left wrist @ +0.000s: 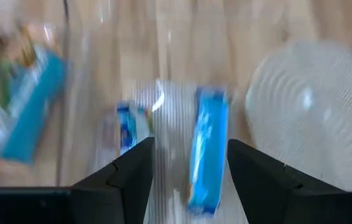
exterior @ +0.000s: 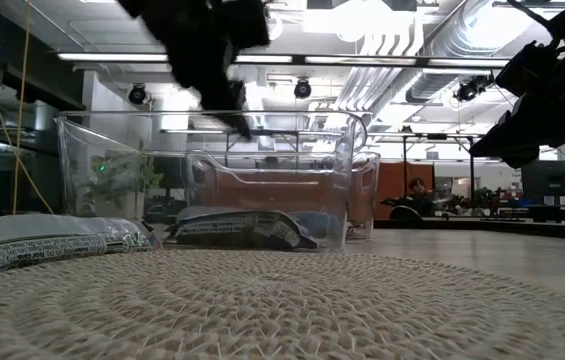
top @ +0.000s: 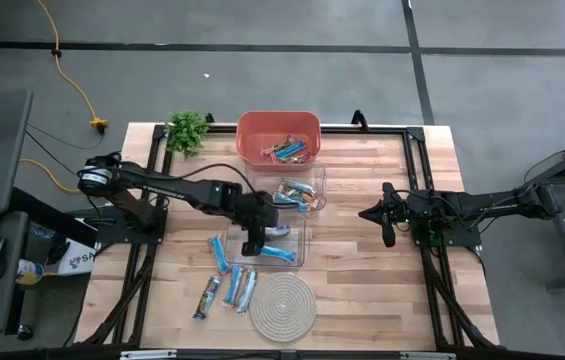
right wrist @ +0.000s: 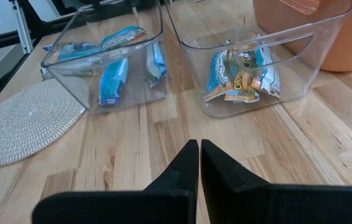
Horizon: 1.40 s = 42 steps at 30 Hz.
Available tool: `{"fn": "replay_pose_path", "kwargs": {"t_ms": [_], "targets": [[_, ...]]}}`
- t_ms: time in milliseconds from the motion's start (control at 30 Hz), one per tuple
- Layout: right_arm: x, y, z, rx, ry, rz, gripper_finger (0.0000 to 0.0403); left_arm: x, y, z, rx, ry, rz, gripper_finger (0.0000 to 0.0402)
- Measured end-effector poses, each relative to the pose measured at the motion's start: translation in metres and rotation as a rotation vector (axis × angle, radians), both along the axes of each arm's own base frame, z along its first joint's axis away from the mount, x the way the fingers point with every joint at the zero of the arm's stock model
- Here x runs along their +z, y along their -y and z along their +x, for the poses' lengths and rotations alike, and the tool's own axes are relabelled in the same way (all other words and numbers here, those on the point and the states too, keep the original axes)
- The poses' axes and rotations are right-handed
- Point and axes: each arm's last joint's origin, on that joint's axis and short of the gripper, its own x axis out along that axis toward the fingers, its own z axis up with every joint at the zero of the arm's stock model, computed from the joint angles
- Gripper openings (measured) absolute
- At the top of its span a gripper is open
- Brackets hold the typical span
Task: Pick and place Granola Bars by type
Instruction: Put the red granola bar into the orange bin
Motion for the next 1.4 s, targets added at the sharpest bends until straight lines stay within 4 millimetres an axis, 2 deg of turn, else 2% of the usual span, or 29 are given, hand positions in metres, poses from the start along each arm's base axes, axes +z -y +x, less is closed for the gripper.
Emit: {"fn": "replay_pose_path", "kwargs": {"t_ms": [167, 300, 433, 633, 900, 1067, 1133, 1233, 1400], "targets": [[0.0, 0.0, 0.0, 0.0, 0.002, 0.0, 0.0, 0.051, -0.002, 0.0, 0.04, 0.122, 0.034, 0.0191], [0.0, 0.0, 0.0, 0.0, -0.002, 0.0, 0.0, 0.095, -0.007, -0.017, 0.189, 0.175, 0.065, 0.0182], [0.0, 0.0, 0.0, 0.0, 0.004, 0.0, 0.0, 0.131, -0.013, -0.046, 0.462, 0.205, -0.015, 0.0173], [0.0, 0.0, 0.0, 0.0, 0.003, 0.0, 0.0, 0.155, -0.005, -0.103, 0.692, 0.202, -0.129, 0.0161], [0.0, 0.0, 0.0, 0.0, 0.003, 0.0, 0.0, 0.168, 0.013, -0.177, 0.897, 0.234, -0.211, 0.0153], [0.0, 0.0, 0.0, 0.0, 0.003, 0.0, 0.0, 0.161, 0.021, -0.204, 1.001, 0.188, -0.23, 0.0153], [0.0, 0.0, 0.0, 0.0, 0.003, 0.0, 0.0, 0.157, 0.025, -0.208, 1.044, 0.15, -0.229, 0.0153], [0.0, 0.0, 0.0, 0.0, 0.001, 0.0, 0.0, 0.147, 0.034, -0.205, 1.086, 0.113, -0.232, 0.0153], [0.0, 0.0, 0.0, 0.0, 0.001, 0.0, 0.0, 0.115, 0.048, -0.195, 1.1, -0.034, -0.165, 0.0153]]}}
